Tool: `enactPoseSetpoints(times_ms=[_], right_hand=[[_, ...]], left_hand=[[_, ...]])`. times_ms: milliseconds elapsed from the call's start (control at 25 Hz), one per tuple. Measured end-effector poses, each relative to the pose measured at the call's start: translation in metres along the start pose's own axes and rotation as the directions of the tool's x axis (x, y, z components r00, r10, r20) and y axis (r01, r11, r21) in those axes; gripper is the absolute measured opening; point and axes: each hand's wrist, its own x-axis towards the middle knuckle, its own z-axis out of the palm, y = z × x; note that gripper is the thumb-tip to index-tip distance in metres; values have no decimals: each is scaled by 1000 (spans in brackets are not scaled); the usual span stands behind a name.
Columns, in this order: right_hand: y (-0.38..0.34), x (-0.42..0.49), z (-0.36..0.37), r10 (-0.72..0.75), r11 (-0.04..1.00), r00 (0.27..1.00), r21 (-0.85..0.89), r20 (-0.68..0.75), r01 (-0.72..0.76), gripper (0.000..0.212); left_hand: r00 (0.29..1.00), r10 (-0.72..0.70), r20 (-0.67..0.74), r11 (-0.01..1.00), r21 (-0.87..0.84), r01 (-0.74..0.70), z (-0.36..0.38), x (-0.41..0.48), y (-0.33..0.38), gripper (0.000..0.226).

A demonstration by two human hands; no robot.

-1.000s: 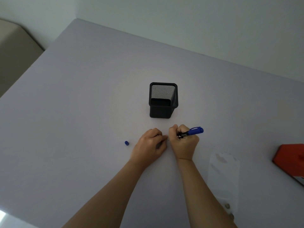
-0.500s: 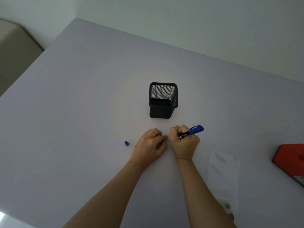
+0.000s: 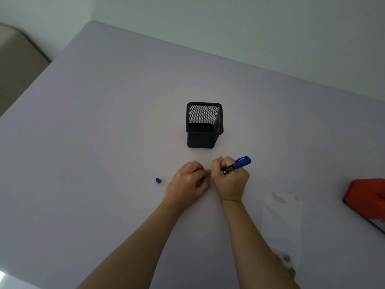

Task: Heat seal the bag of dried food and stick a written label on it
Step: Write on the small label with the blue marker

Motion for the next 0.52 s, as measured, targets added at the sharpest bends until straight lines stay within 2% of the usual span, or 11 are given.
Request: enactPoseSetpoints(times_ms=[520], right_hand=[[2, 1, 0, 48, 999, 998, 4, -36, -48, 36]], left_hand=[[1000, -7, 19, 1000, 12, 7, 1, -1, -1, 23]])
